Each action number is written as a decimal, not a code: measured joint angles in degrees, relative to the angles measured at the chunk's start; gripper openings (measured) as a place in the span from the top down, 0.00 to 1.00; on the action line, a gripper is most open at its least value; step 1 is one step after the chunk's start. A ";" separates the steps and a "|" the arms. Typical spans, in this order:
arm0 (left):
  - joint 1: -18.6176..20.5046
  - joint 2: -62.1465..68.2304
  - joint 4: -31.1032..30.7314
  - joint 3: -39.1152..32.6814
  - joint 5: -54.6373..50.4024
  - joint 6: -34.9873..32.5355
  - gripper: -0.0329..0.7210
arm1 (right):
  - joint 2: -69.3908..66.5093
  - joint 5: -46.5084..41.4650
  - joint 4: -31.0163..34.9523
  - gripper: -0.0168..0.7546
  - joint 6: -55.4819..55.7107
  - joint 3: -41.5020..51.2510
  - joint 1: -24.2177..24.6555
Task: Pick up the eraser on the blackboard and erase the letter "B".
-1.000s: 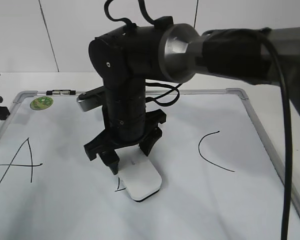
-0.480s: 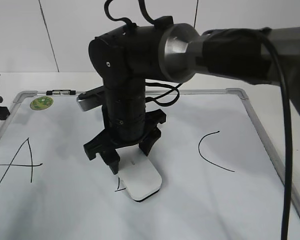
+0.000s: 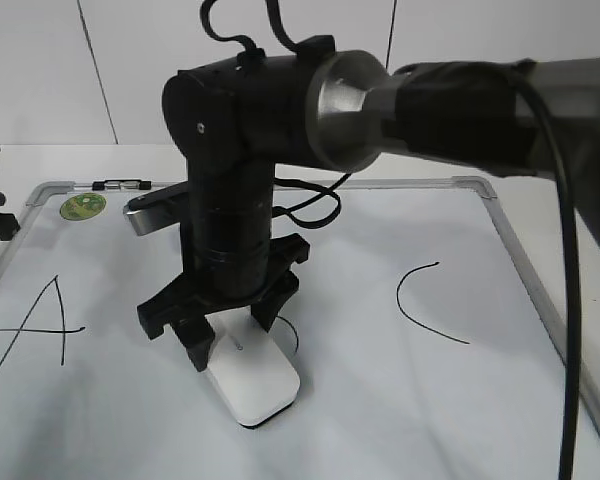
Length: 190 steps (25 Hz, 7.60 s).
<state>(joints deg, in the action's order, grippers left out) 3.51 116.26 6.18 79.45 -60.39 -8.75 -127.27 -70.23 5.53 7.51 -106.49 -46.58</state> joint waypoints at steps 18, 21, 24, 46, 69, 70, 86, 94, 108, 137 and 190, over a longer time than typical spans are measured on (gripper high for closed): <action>0.00 0.00 0.13 0.00 0.00 -0.10 0.93 | -1.20 -0.74 -7.76 0.24 -1.66 -0.82 -1.82; 0.00 0.00 0.17 0.00 0.10 -0.10 0.93 | -1.55 -0.98 -7.39 0.24 -0.63 -1.34 -0.65; 0.00 0.00 0.30 0.00 0.10 -0.10 0.93 | -1.64 -0.63 -7.39 0.24 -0.13 -1.47 1.59; 0.00 0.00 0.98 0.00 0.00 -0.10 0.93 | -1.64 0.32 -8.25 0.24 -0.25 -1.57 1.53; 0.00 0.00 0.99 0.00 -0.21 -0.10 0.93 | -4.68 -1.21 -6.57 0.24 1.75 -8.59 0.84; 0.00 0.00 0.99 0.00 -0.32 -0.10 0.93 | -5.06 -1.12 -6.91 0.24 1.97 -9.28 2.51; 0.00 0.00 0.99 0.00 -0.32 -0.10 0.93 | -9.82 -1.82 -6.66 0.24 0.42 -17.79 12.98; 0.00 0.00 0.77 0.00 -0.40 -0.10 0.93 | -11.63 -1.66 -6.63 0.24 -2.19 -20.66 8.60; 0.00 0.00 0.88 0.00 -0.54 -0.10 0.93 | -12.00 -0.97 -6.26 0.24 -1.89 -20.94 0.72; 0.00 0.00 1.12 0.00 -0.89 -0.10 0.93 | -12.12 -0.16 -1.07 0.24 -3.50 -21.29 -0.30; 0.00 0.09 2.28 0.00 -2.57 -0.10 0.93 | 25.16 -1.10 -9.89 0.24 1.53 16.42 30.87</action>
<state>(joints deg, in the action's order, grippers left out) 3.51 116.35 8.47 79.45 -62.96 -8.85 -102.11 -71.32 -4.36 9.04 -90.08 -15.71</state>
